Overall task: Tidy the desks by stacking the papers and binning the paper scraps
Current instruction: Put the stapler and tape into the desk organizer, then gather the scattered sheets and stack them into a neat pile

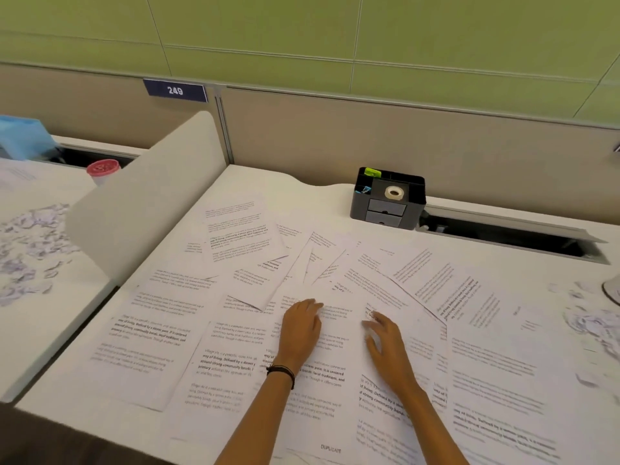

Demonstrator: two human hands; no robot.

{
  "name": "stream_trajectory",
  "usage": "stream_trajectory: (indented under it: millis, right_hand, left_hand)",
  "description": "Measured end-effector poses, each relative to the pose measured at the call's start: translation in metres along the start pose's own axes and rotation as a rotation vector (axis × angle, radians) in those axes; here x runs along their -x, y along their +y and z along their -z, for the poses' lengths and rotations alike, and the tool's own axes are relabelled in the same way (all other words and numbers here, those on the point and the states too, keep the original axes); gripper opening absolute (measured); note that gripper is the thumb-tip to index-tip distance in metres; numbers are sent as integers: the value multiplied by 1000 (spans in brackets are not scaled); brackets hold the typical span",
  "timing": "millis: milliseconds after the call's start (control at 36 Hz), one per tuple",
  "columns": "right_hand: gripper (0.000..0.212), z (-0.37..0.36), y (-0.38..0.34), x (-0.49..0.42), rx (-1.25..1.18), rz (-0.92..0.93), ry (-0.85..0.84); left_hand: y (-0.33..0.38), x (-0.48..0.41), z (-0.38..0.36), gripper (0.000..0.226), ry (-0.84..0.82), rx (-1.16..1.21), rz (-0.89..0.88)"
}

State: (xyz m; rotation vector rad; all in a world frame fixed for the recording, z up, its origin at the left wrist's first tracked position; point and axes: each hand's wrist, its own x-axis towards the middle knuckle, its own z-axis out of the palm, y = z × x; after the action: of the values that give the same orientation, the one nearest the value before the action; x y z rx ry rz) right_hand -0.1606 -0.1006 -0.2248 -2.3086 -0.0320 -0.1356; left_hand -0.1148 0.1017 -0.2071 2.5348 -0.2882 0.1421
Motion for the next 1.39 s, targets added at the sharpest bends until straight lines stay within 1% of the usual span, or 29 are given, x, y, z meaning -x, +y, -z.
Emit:
stream_trajectory:
  millis: [111, 250, 361, 444, 611, 722, 861, 944, 1056, 1167, 1278, 1389]
  right_hand:
    - [35, -3, 6, 6, 100, 57, -1]
    - [34, -2, 5, 6, 114, 59, 8]
    - [41, -2, 4, 7, 116, 57, 15]
    - [34, -3, 6, 6, 118, 57, 10]
    - [32, -2, 1, 5, 134, 55, 47]
    - [30, -5, -9, 1, 145, -11, 130]
    - [22, -8, -23, -13, 181, -121, 242]
    - [16, -10, -31, -24, 196, -189, 282]
    - [18, -16, -42, -37, 107, -272, 385]
    - [23, -29, -58, -50, 21, -225, 452]
    - [26, -50, -83, -66, -50, -121, 434]
    - [26, -74, -105, -84, -113, -76, 404]
  left_hand:
    - [4, 18, 5, 36, -34, -28, 19]
    - [4, 42, 17, 36, -84, -36, 72]
    - [-1, 58, 28, 35, -132, -20, 112]
    - [-6, 66, 33, 36, -193, -5, 128]
    - [-9, 67, 41, 35, -239, 18, 127]
    - [-12, 62, 46, 32, -237, 83, 127]
    - [-29, 42, 64, 26, -268, 293, 203]
    - [-46, 29, 81, 24, -245, 360, 208]
    - [-75, 10, 101, 24, -221, 425, 235]
    - [-105, -7, 116, 21, -187, 464, 248]
    - [-136, -21, 127, 19, -121, 505, 246]
    - [-163, -36, 139, 22, -60, 507, 260]
